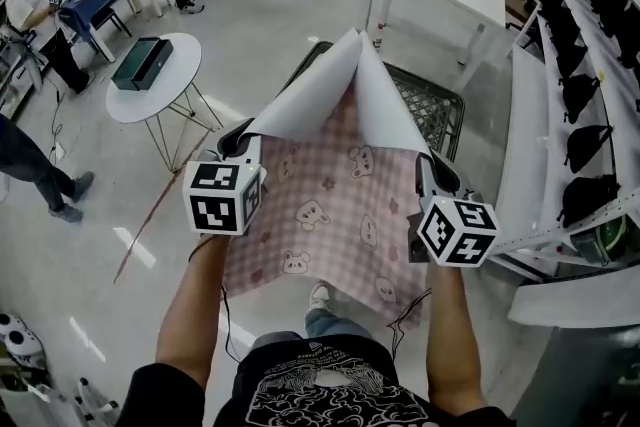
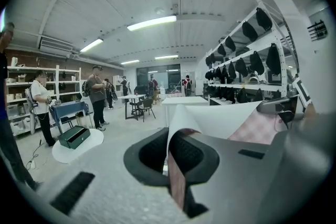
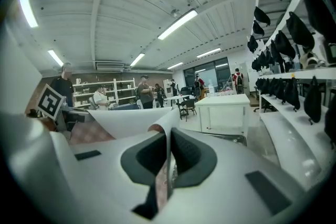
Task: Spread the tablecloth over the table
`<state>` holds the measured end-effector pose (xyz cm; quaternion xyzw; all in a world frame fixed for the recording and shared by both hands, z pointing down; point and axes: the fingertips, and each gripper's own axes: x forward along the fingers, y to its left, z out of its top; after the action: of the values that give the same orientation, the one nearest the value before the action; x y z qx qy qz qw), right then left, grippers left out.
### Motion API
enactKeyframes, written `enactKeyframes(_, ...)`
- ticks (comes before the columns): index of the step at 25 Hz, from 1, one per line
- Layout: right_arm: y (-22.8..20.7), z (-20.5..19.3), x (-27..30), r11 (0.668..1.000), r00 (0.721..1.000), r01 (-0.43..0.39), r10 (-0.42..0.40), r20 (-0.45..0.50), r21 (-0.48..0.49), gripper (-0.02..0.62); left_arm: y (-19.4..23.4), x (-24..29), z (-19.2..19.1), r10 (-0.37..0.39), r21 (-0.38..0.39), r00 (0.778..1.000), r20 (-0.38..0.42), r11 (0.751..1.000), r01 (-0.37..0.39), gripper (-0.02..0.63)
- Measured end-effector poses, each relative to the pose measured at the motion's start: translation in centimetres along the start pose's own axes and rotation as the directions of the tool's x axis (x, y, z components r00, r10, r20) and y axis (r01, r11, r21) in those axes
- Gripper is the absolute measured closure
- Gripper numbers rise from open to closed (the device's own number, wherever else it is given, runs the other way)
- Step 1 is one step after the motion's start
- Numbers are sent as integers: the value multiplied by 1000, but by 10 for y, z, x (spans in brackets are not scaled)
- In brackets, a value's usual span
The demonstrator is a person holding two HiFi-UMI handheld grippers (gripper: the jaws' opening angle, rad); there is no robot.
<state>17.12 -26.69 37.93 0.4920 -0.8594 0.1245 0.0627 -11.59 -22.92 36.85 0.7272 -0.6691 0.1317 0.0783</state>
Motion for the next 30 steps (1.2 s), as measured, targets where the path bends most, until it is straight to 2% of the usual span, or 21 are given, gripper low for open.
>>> enactKeyframes(12,-55,-3,36,989,988,146,-148,-45,-30,589,0,89,7,-96,41,994,-45,994,98,598)
enactKeyframes(18,-82,-9,68,962,961,255,-263,-86,-97,589,15,155,6,-169,56,983,-68,983,172,598)
enactKeyframes(22,-104,-13,91,943,938,315,-327,-119,-108,589,19,201,4,-221,58,970,-103,972,227,598)
enactKeyframes(30,-138,-19,135,912,902,382,-404,-155,-149,589,32,270,-6,-286,61,946,-154,953,298,598)
